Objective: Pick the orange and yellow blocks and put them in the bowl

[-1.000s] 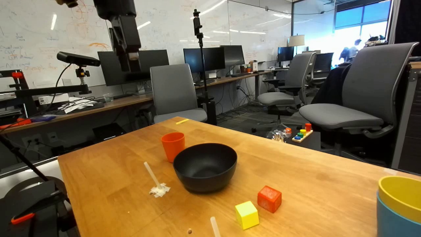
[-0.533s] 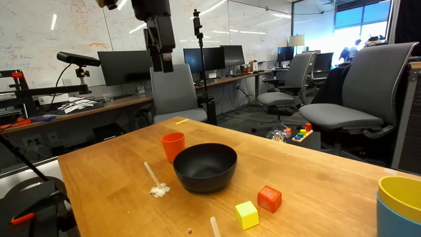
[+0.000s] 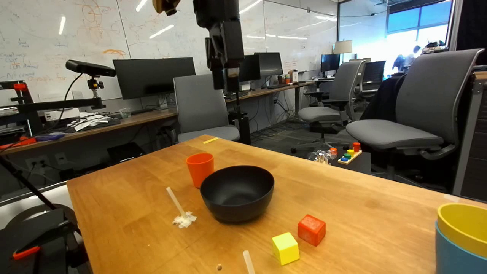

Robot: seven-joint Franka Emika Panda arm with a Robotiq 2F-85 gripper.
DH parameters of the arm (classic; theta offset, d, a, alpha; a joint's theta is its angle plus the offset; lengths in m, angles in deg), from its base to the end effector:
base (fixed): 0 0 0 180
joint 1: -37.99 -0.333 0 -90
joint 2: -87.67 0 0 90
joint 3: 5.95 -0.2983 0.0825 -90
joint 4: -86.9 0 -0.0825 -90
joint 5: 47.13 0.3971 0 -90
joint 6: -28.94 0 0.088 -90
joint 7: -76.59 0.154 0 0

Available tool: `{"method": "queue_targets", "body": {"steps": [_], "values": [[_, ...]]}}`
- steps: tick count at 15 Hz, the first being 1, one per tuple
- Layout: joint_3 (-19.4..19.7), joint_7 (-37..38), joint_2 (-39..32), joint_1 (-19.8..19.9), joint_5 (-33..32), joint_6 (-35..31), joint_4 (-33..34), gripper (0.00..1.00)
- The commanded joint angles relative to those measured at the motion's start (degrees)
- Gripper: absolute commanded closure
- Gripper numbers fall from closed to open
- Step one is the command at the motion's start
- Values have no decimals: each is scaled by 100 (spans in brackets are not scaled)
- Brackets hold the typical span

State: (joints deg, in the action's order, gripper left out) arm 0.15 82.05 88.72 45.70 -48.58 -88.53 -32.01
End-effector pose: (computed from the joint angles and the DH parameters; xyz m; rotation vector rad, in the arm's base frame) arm 0.5370 -0.1346 0.3655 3.0806 -0.5043 -0.0131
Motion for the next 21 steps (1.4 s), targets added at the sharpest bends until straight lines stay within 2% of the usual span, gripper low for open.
{"method": "queue_targets", "body": {"steps": [1, 8, 18, 21], "values": [[141, 151, -479, 68, -74, 2, 600, 0], [352, 343, -1192, 167, -139, -600, 923, 0], [616, 688, -1947, 176, -435, -1625, 825, 0], [680, 716, -2173, 191, -436, -1711, 851, 0]]}}
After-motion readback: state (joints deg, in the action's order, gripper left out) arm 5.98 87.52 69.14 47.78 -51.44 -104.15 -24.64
